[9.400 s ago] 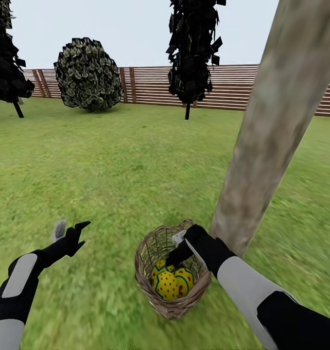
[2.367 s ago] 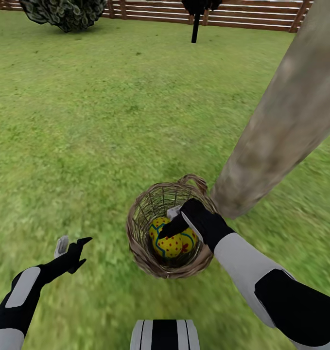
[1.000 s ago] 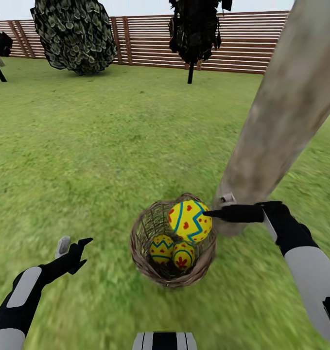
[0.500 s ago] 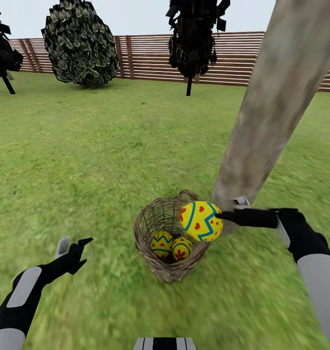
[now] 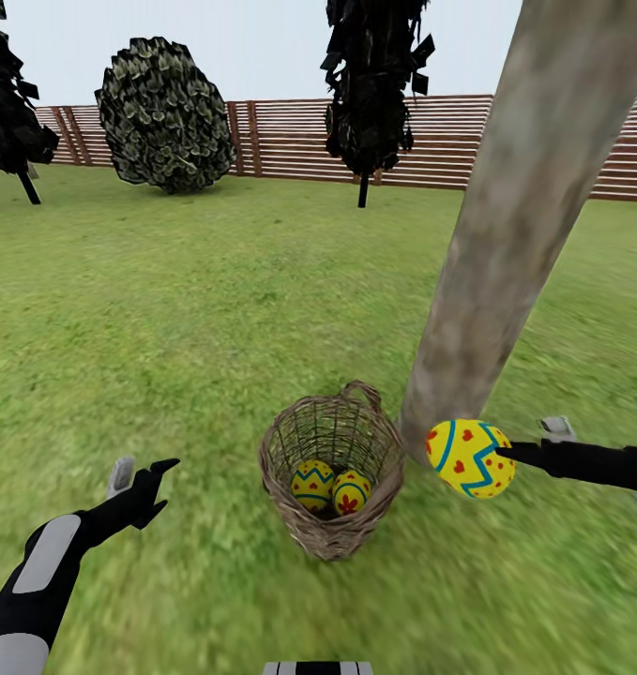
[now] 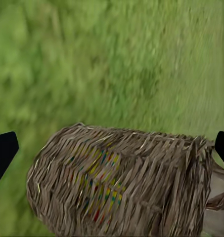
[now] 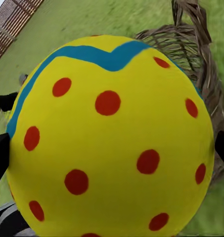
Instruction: Take the three Easter eggs out of the wicker basket on the lawn in the garden, then place them on the lawn next to a single tree (choose any tree) so that all three eggs are next to the same tree and none are left in the basket.
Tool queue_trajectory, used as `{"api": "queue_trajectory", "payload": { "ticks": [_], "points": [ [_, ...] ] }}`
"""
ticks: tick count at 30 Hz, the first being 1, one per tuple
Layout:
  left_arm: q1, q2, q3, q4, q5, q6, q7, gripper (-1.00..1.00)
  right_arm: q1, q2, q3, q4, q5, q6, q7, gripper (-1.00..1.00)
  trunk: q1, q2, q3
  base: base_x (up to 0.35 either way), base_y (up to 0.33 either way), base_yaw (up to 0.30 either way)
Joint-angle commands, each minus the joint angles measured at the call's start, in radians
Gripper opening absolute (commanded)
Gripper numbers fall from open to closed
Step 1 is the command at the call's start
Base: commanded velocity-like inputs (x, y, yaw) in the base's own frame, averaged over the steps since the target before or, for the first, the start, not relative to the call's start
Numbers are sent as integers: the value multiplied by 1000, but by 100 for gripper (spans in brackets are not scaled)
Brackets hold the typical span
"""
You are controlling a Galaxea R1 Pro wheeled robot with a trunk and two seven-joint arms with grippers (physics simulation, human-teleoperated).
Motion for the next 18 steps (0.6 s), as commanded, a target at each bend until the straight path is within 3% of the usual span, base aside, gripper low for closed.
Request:
{"api": "queue_trajectory", "payload": {
  "ticks": [1, 4, 5, 6, 8, 10, 11, 12, 13, 14, 16, 18],
  "points": [
    [-1, 0, 2, -1, 10, 4, 9, 100, 3, -7, -1, 1, -2, 7, 3, -100, 0, 0, -1, 0, 0, 0],
    [-1, -1, 2, -1, 10, 4, 9, 100, 9, -24, -1, 33, -3, -24, 3, -100, 0, 0, -1, 0, 0, 0],
    [-1, -1, 2, -2, 11, 5, 5, 100, 10, -44, -6, 86, -3, -59, 2, -100, 0, 0, -1, 0, 0, 0],
    [-1, -1, -4, -2, 11, 5, 3, 100, 10, -54, -34, 132, -3, -91, -2, -100, 0, 0, -1, 0, 0, 0],
    [-1, -1, -44, -4, 13, 5, 1, 100, 10, -57, -86, 186, 1, -137, -20, -100, 0, 0, -1, 0, 0, 0],
    [-1, -1, -89, -14, 14, 5, 0, 100, 10, -56, -99, 237, 3, -185, -77, -100, 0, 0, -1, 0, 0, 0],
    [-1, -1, -110, -29, 14, 5, -4, 100, 10, -54, -102, 268, 3, -228, -150, -100, 0, 0, -1, 0, 0, 0],
    [-1, 0, -128, -97, 13, 8, -14, 100, 11, -48, -104, 308, 2, -296, -315, -100, 0, 0, -1, 0, 0, 0],
    [-1, 2, -134, -167, 12, 15, -17, 100, 11, -23, -103, 324, 9, -328, -452, -100, 0, 0, -1, 0, 0, 0],
    [-1, 5, -177, -243, 12, 18, -18, 100, 11, 15, -102, 324, 15, -343, -586, -100, 0, 0, -1, 0, 0, 0],
    [-10, 8, -286, -327, 12, 19, -18, 100, 11, 74, -101, 325, 31, -388, -746, -100, 0, 0, -1, 0, 0, 0],
    [-38, 3, -350, -366, 13, 19, -20, 100, 12, 129, -101, 332, 81, -446, -865, -100, 0, 0, -1, 0, 0, 0]
  ]
}}
